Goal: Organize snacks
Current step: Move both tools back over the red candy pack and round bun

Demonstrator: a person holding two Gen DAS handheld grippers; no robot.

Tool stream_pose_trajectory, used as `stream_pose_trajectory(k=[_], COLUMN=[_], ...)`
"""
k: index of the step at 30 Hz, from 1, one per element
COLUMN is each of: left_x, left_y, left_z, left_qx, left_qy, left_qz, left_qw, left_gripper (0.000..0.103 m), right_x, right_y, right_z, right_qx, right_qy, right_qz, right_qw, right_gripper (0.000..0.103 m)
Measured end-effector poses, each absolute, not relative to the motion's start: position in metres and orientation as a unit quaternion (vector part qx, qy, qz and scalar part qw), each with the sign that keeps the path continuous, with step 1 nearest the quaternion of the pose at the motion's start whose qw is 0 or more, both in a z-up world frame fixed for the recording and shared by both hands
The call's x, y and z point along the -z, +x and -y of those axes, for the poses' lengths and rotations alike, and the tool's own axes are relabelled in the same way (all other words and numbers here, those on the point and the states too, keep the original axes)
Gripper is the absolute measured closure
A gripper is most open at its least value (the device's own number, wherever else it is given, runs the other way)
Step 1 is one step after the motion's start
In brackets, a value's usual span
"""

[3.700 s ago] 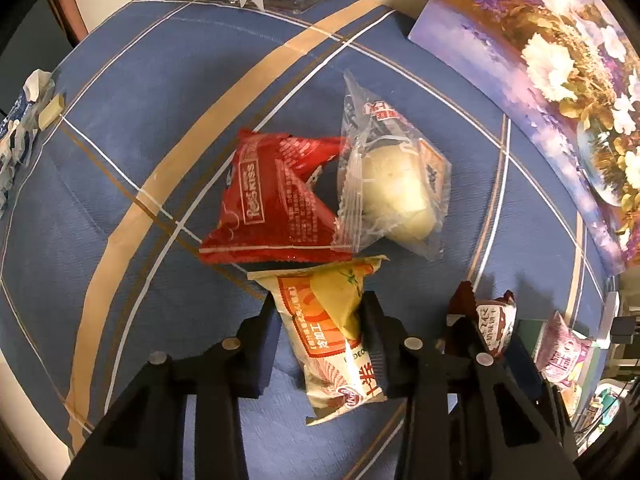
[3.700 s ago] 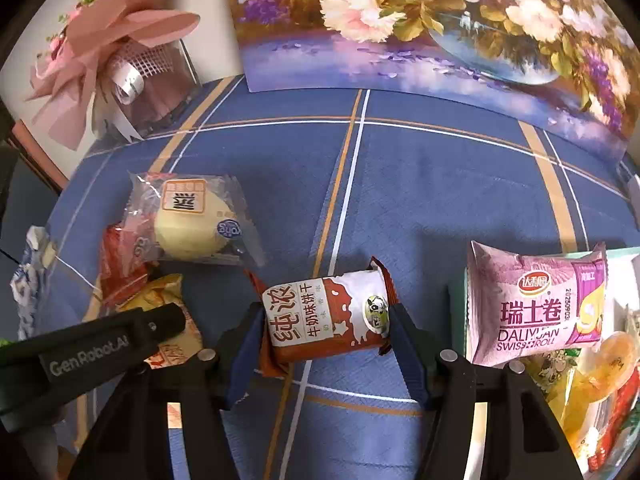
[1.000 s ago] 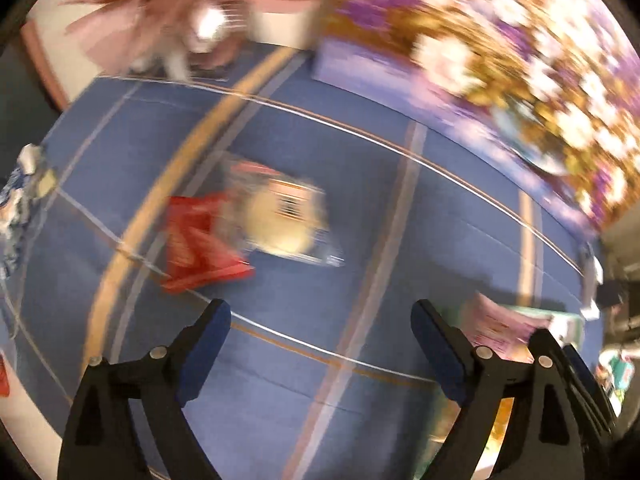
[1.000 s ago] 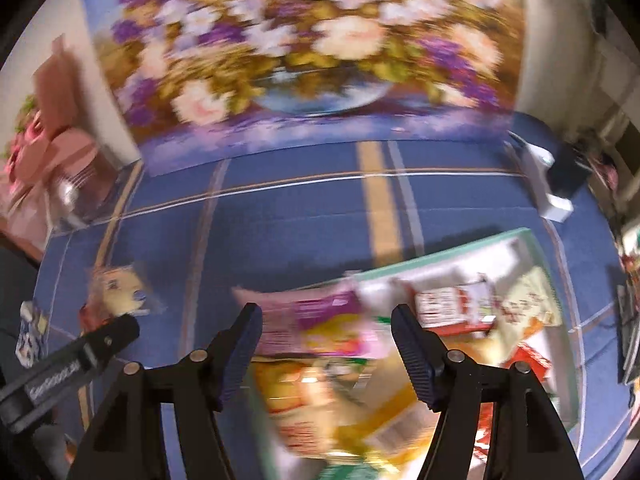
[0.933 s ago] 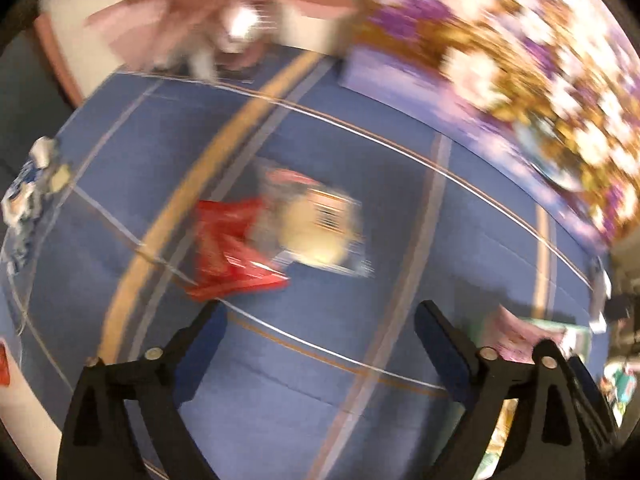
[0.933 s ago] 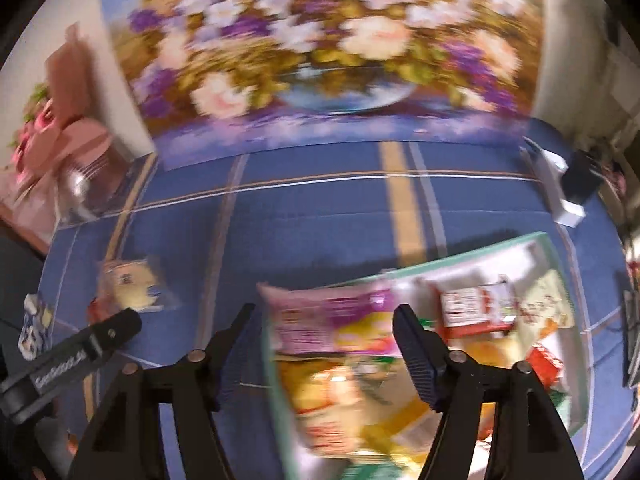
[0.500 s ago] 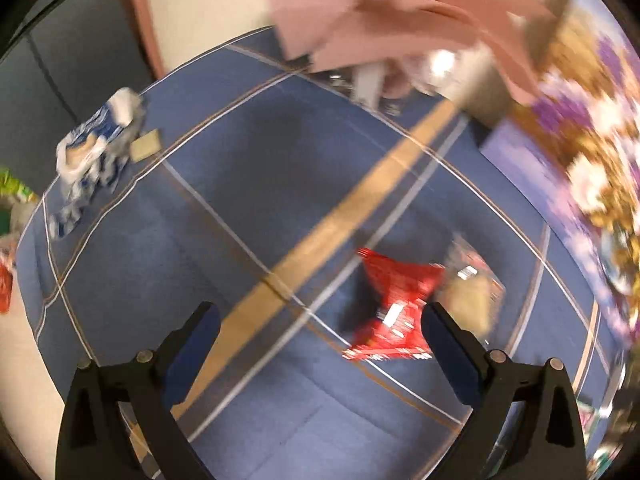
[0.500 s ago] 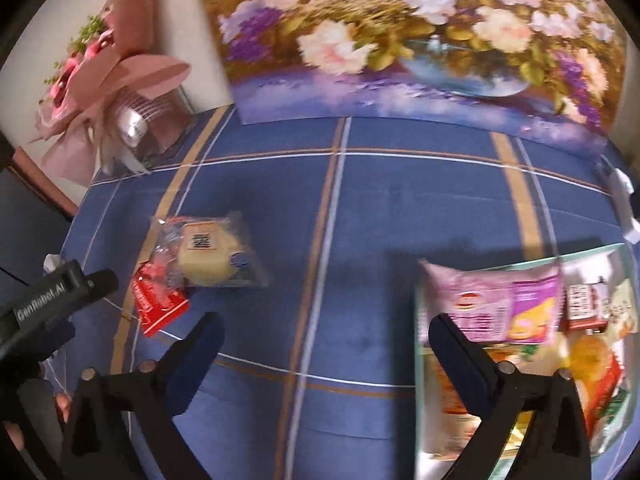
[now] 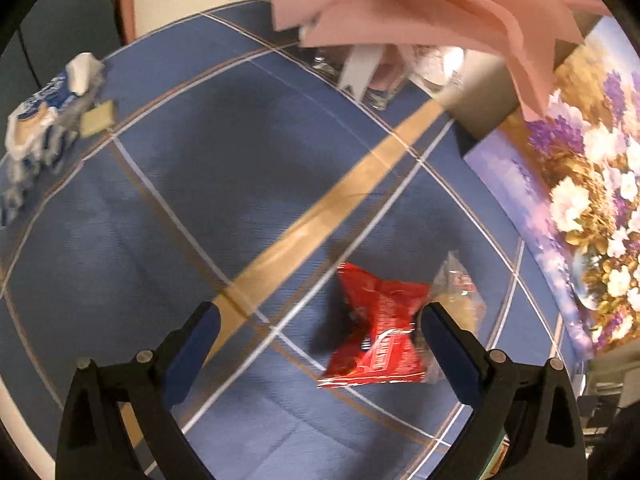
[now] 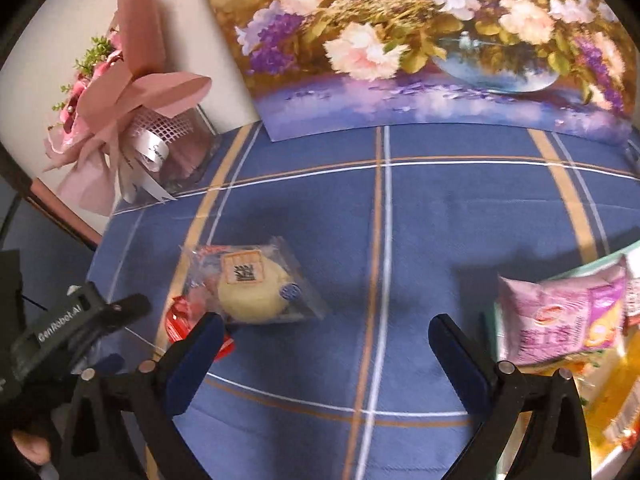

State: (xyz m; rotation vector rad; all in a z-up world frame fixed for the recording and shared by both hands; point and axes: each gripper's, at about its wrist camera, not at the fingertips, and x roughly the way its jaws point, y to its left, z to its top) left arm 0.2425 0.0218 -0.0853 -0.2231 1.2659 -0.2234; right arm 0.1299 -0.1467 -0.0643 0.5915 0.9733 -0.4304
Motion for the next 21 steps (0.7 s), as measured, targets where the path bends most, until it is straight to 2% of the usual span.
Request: stream_pose_trajectory(k=[11,21], left_x=[0.102,0.114], left_y=[0.250,0.252], left_z=[-0.022,-0.023], left_qx=[0.118,0.115], left_qy=[-0.171,-0.187], left_qz=[-0.605,-0.616], left_qw=[0.769,0.757], left_gripper=[0.003,0.004], right_x=[0.092,0.106], right_y=[0.157,0.182], right_z=[0.144,0.138], right_qx=[0.149,0.148], right_qy=[0.325,0.298], right_qz=[-0.452,-0.473], right_qw=[0.817,0.816], right_gripper=[0.000,0.000])
